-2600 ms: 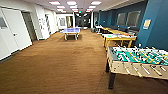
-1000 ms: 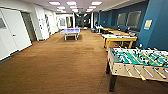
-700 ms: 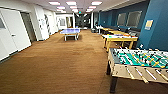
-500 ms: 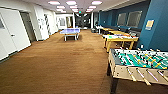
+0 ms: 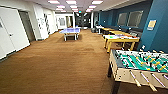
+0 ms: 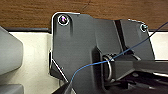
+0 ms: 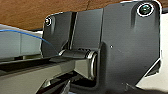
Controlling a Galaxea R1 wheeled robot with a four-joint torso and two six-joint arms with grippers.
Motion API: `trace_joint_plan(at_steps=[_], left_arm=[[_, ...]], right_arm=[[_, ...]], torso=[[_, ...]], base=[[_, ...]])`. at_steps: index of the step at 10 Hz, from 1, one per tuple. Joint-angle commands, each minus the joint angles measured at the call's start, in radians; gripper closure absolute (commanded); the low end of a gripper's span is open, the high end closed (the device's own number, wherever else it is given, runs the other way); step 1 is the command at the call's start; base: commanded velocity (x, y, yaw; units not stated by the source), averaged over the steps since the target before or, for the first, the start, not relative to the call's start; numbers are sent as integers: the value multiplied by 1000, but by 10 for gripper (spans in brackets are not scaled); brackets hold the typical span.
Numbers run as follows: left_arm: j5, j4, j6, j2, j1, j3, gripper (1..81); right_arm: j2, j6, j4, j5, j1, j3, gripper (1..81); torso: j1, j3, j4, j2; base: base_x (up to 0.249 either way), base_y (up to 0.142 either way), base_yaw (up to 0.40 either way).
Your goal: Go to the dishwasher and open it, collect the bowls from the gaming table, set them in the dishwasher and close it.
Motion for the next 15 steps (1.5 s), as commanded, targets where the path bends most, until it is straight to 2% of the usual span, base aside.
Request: trace_joint_plan(at_steps=[1, 15], left_arm=[[45, 3, -4, -14, -28, 3, 10], [45, 8, -4, -6, -28, 3, 10]], right_arm=[[-7, -5, -7, -58, 48, 8, 10], [-4, -3, -6, -57, 50, -4, 10]], torso=[[0, 0, 0, 0], [-1, 0, 0, -1]], base=[[164, 0, 0], [186, 0, 0]])
